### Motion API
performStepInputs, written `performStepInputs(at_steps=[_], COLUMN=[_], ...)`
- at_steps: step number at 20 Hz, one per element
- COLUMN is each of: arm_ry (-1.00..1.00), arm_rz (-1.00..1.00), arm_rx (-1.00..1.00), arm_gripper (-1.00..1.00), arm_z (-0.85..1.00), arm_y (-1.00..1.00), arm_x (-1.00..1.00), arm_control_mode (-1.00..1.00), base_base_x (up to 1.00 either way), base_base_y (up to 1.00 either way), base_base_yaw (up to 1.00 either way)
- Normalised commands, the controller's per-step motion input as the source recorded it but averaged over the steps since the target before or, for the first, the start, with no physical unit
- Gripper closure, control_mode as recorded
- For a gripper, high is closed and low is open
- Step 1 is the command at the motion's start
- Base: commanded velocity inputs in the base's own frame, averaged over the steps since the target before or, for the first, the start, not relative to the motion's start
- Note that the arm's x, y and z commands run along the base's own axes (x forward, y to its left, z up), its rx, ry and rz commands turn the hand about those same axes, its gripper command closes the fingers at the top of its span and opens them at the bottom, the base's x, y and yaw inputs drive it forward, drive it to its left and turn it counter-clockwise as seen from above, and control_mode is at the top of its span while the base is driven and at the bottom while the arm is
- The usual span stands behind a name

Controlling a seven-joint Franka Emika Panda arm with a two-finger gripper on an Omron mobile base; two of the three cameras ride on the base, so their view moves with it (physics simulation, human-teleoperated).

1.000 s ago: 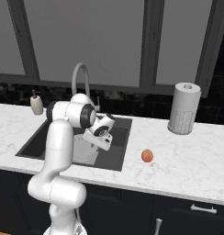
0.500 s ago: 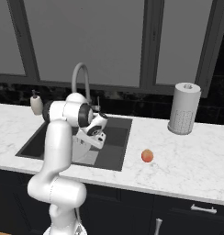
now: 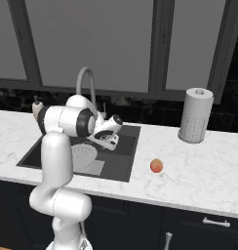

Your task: Put the colander in the sink, put the peach in the colander, and turn on the sink faucet and pour water over the colander.

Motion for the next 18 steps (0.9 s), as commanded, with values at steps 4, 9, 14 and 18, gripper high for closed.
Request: performStepInputs(at_steps=[4, 9, 14, 18], arm_ry=[-0.14, -0.11, 0.0, 0.04], arm_rz=[0.0, -0.05, -0.07, -0.03], arm_rx=[0.0, -0.01, -0.06, -0.08], arm_gripper=[-1.0, -1.0, -1.0, -1.0], arm_z=[1.0, 0.79, 0.72, 0.86], arm_y=[-0.31, -0.37, -0.51, -0.48], arm_x=[-0.29, -0.67, -0.69, -0.53], arm_control_mode=[-1.0, -1.0, -1.0, -1.0], base_base_x=[0.0, 0.0, 0.0, 0.0], base_base_y=[0.0, 0.0, 0.0, 0.0], base_base_yaw=[0.0, 0.0, 0.0, 0.0])
